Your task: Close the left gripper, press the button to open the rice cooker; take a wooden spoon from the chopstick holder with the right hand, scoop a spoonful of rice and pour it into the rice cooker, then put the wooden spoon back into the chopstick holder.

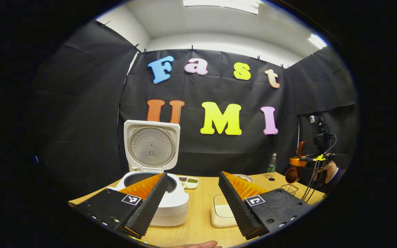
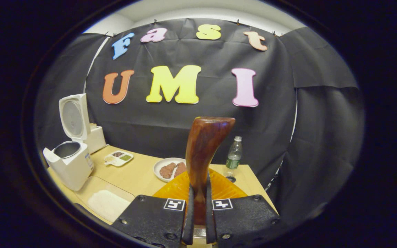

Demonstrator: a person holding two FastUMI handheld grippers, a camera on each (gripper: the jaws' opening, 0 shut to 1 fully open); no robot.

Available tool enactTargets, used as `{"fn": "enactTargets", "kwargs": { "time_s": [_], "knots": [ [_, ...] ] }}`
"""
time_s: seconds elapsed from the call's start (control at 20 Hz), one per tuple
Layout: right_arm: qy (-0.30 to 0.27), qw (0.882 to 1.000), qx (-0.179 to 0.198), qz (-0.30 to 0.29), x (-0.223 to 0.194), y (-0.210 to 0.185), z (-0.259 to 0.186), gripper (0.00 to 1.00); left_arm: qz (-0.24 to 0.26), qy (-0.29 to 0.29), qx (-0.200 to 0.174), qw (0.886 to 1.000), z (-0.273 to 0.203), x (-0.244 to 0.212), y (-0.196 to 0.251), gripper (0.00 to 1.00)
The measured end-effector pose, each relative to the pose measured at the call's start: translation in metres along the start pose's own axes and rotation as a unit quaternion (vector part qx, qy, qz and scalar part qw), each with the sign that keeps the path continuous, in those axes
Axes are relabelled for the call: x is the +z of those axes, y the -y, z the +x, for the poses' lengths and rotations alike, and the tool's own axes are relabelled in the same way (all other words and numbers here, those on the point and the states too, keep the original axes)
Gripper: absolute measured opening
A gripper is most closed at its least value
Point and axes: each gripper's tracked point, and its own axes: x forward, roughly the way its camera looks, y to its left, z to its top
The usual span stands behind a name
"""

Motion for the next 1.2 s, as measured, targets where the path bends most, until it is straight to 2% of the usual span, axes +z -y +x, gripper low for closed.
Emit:
{"fn": "enactTargets", "kwargs": {
  "time_s": [0.1,0.25,0.4,0.45,0.5,0.55,0.6,0.7,0.75,0.95,1.2],
  "knots": [
    [-0.006,1.0,-0.007,0.01,-0.016,0.01,0.01,0.16,0.002,-0.006,0.006,1.0,0.004,-0.002,-0.001,0.93],
    [-0.024,0.999,0.001,0.034,-0.039,0.014,0.022,0.17,-0.002,-0.008,0.013,1.0,0.008,0.0,-0.002,0.94],
    [-0.033,0.998,-0.022,0.047,-0.054,0.028,0.028,0.22,0.002,-0.011,0.022,1.0,0.012,0.003,-0.009,0.94],
    [-0.038,0.997,-0.019,0.059,-0.054,0.028,0.021,0.35,0.004,-0.01,0.026,1.0,0.013,0.005,-0.013,0.94],
    [-0.034,0.997,-0.034,0.064,-0.053,0.037,0.012,0.34,0.005,-0.009,0.031,0.999,0.015,0.008,-0.017,0.94],
    [-0.021,0.996,-0.059,0.059,-0.047,0.049,0.005,0.47,0.004,-0.006,0.034,0.999,0.017,0.011,-0.021,0.94],
    [-0.01,0.995,-0.079,0.053,-0.041,0.06,-0.003,0.5,0.002,-0.004,0.036,0.999,0.02,0.015,-0.024,0.94],
    [0.003,0.996,-0.084,0.043,-0.028,0.061,-0.019,0.71,-0.007,-0.003,0.039,0.999,0.024,0.021,-0.031,0.94],
    [0.011,0.996,-0.083,0.044,-0.021,0.059,-0.028,0.88,-0.01,-0.002,0.037,0.999,0.027,0.026,-0.033,0.94],
    [0.048,0.994,-0.09,0.041,0.009,0.059,-0.072,0.99,-0.017,0.0,0.035,0.999,0.042,0.053,-0.053,0.94],
    [0.067,0.993,-0.093,0.034,0.032,0.049,-0.119,0.99,-0.016,0.001,0.048,0.999,0.066,0.086,-0.084,0.94]
  ]
}}
